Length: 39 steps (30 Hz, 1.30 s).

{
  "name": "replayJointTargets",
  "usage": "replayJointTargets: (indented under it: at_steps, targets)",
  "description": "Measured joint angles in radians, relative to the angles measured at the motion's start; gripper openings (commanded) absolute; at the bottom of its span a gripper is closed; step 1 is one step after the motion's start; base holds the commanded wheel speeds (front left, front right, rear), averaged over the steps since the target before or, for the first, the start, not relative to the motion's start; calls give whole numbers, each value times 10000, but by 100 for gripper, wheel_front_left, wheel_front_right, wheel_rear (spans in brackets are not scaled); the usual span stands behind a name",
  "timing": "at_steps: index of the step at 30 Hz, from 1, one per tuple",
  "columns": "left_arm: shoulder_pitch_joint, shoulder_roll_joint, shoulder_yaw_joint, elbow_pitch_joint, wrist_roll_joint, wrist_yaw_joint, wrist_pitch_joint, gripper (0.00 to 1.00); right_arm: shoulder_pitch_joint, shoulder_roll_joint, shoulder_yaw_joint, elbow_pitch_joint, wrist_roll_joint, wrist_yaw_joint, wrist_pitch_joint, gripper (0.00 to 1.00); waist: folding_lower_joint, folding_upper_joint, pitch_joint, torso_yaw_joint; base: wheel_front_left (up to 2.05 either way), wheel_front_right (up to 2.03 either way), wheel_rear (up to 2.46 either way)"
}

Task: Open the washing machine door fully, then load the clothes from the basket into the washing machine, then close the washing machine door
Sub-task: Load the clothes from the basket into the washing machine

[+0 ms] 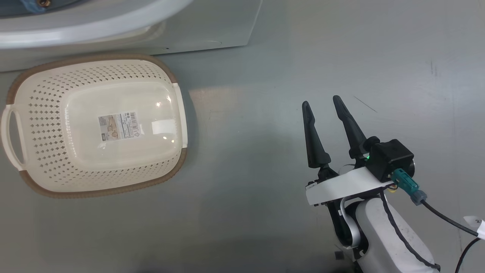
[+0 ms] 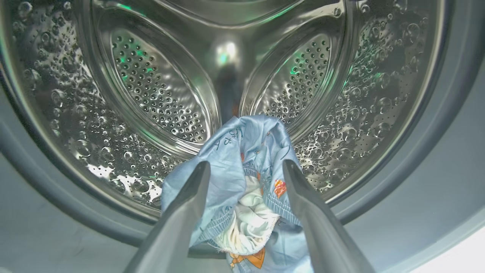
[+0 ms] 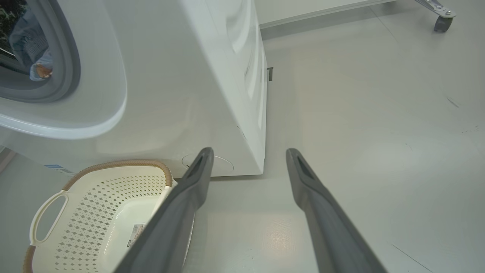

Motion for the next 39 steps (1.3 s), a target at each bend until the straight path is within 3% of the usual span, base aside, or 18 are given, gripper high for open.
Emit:
replayJointTargets:
  at_steps: [21,39]
  targets:
    - [2643,-711,1799,-1239,1152,0,0,100,15,-4,-8,21,4,0,0,100,0,0,-199,108,0,0,0]
    - [4857,-1300,2577,-2010,2013,0,0,100,54,-6,-12,12,2,0,0,100,0,0,-186,107,0,0,0]
